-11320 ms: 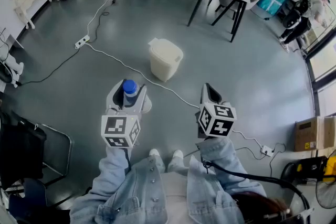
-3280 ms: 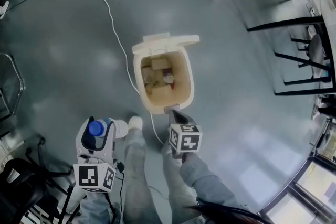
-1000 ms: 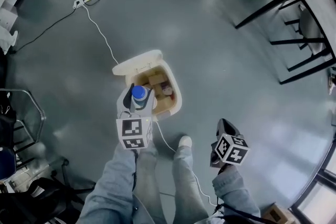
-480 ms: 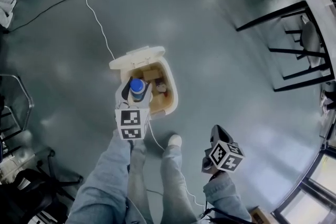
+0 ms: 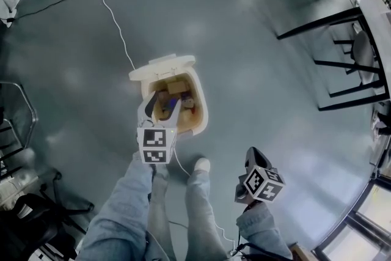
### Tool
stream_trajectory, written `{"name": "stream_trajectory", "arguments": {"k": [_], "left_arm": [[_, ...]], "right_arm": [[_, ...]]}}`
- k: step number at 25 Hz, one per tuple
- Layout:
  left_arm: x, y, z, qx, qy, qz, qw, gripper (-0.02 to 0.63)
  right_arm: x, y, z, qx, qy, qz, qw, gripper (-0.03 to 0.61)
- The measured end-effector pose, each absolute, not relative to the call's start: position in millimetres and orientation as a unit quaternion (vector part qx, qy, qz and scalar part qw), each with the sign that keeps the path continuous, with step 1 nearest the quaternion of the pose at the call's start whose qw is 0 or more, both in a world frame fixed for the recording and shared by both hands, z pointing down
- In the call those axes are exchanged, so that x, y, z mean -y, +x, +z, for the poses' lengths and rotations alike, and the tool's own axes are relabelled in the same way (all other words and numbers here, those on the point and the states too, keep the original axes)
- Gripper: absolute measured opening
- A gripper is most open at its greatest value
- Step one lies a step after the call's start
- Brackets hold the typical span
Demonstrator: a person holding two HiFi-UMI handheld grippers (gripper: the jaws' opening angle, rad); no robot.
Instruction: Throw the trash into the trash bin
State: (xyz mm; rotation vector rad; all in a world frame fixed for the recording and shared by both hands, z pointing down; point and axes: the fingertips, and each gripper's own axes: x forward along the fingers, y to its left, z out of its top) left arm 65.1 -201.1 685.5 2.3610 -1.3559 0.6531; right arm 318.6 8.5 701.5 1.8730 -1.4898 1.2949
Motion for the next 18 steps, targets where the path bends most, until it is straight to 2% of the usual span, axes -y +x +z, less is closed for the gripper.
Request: {"name": "stream_trajectory", "arguments": {"k": [18], "left_arm": [[189,51,664,0.481,0.834,0.215,0.166,0.273]], "right_arm": [[-4,310,702,0.539,0.674,0.467,0.194,0.003]]}}
